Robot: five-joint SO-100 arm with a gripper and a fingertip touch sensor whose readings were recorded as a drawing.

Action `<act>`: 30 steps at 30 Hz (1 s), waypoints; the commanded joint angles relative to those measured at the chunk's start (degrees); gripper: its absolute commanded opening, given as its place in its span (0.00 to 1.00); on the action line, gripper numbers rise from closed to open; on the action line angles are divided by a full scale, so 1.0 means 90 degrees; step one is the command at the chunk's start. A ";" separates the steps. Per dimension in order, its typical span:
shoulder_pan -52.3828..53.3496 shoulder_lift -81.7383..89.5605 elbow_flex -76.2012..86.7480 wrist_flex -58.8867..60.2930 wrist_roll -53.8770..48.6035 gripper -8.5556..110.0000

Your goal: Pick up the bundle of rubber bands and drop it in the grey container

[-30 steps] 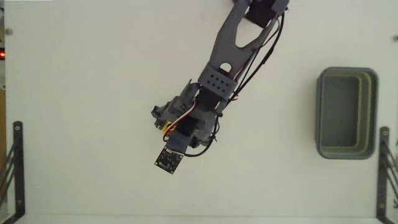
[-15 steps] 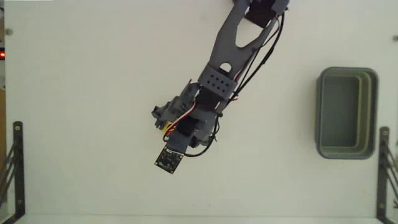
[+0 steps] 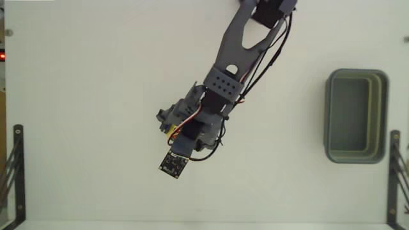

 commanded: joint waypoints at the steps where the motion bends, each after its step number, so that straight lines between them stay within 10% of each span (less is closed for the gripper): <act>1: 0.0168 0.0192 0.0001 -0.0112 0.0029 0.81; 30: 0.0168 0.0192 0.0001 -0.0112 0.0029 0.75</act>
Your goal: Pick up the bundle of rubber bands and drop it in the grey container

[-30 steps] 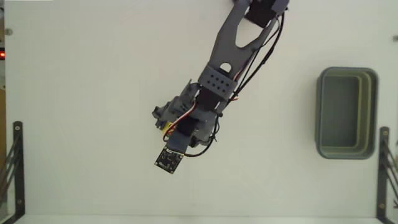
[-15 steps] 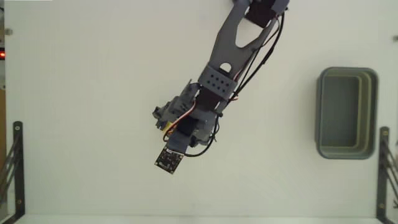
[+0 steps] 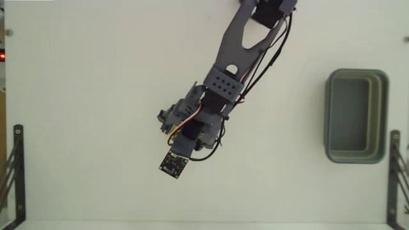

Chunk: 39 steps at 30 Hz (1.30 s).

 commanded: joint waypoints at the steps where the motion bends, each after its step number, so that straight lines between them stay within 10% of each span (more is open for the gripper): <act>1: 0.0168 0.0192 0.0001 -0.0112 0.0029 0.74; 39: 0.0168 0.0192 0.0001 -0.0112 0.0029 0.66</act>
